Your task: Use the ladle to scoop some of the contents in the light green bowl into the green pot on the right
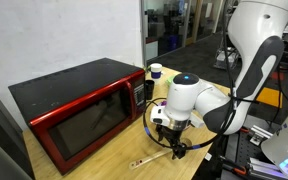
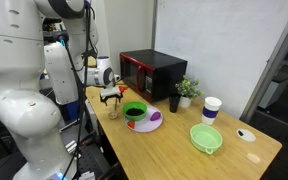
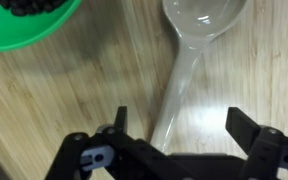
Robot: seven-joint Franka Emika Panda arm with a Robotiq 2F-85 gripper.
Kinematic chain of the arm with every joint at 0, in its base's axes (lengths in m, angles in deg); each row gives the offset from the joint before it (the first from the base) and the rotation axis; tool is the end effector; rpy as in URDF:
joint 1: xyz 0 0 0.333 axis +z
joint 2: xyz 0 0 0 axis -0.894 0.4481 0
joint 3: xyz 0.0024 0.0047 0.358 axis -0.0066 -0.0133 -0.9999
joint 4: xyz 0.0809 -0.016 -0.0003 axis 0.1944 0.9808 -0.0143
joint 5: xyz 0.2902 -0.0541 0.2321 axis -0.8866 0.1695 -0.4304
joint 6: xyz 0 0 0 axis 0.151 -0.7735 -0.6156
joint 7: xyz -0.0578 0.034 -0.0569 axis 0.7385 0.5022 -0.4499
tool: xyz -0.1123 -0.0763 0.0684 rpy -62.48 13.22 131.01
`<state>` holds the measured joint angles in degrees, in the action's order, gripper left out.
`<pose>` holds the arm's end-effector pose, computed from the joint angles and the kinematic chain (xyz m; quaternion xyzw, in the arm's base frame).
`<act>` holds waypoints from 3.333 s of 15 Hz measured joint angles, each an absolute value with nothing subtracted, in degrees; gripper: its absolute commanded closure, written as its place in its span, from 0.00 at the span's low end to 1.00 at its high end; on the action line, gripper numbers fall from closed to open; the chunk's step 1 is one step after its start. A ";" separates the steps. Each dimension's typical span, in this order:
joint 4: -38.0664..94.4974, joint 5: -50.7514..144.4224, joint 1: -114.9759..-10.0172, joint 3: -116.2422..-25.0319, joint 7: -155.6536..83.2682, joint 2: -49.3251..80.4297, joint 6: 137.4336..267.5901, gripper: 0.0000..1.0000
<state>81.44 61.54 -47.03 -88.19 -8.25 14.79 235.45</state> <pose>0.4001 0.2545 0.1970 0.8196 0.5695 0.0619 0.0071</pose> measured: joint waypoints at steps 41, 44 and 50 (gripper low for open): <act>81.15 61.24 -54.32 -93.39 -3.93 18.64 242.94 0.94; 80.89 59.74 -60.33 -98.61 -0.43 18.51 242.99 0.94; 79.48 53.99 -77.93 -113.61 9.23 19.44 242.70 0.94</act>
